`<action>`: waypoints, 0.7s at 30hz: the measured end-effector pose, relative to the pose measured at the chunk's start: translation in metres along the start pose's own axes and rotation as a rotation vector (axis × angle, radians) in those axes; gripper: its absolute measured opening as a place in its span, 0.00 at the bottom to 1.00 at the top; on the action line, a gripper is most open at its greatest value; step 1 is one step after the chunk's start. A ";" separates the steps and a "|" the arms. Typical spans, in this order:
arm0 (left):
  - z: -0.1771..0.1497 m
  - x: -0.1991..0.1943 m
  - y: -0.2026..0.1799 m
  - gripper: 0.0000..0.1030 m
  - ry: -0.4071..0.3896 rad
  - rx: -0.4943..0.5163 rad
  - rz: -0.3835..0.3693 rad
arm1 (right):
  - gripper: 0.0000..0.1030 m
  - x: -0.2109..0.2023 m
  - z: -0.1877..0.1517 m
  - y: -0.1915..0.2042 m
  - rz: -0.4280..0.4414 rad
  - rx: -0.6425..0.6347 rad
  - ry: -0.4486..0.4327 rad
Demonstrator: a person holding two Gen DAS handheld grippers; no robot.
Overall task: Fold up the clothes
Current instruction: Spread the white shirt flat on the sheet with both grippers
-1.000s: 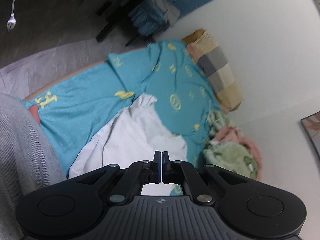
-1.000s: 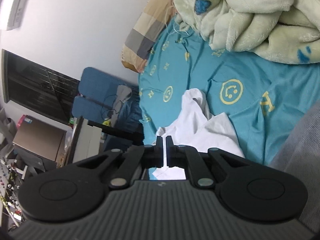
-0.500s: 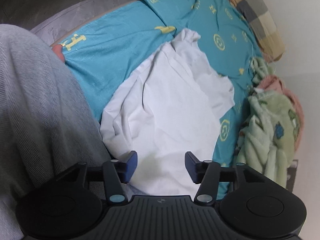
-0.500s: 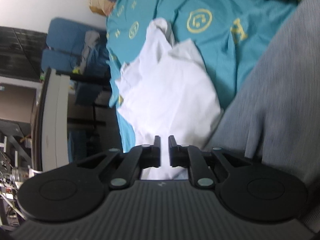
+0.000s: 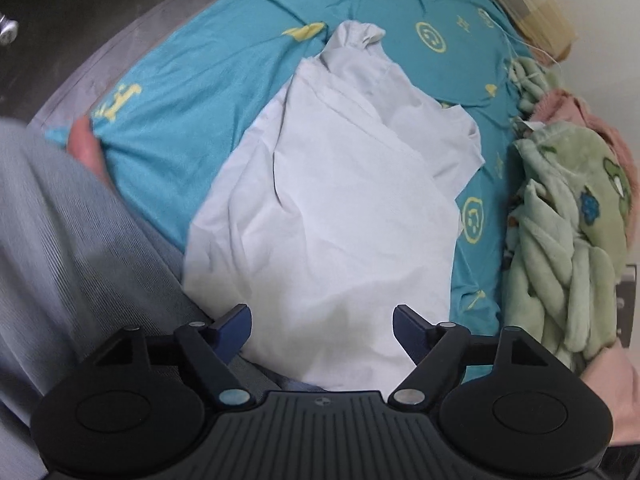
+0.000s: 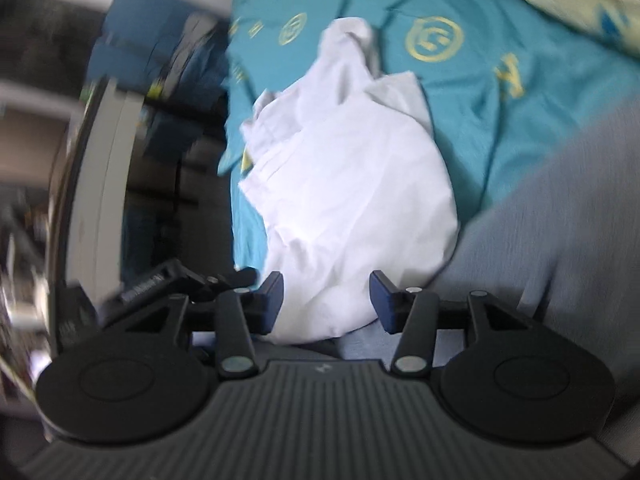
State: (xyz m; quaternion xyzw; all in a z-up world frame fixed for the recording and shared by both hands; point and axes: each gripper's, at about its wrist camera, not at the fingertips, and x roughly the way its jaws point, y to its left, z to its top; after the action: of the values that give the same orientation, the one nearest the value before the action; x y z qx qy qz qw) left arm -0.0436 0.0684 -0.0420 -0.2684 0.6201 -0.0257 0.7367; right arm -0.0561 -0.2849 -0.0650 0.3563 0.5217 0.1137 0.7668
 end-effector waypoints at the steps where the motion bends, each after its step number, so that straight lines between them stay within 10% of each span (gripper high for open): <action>1: 0.005 -0.004 0.002 0.77 0.000 0.034 0.005 | 0.49 -0.002 0.007 0.002 -0.026 -0.056 0.011; 10: 0.024 -0.006 -0.019 0.78 0.108 0.650 0.080 | 0.49 0.015 0.037 0.010 -0.109 -0.415 0.195; 21: 0.059 0.063 0.005 0.70 0.416 0.521 0.074 | 0.49 0.060 0.053 -0.013 -0.209 -0.354 0.362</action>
State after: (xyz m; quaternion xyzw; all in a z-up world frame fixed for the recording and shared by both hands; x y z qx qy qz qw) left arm 0.0237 0.0707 -0.0953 -0.0373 0.7392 -0.2106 0.6386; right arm 0.0138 -0.2844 -0.1064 0.1350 0.6561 0.1850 0.7191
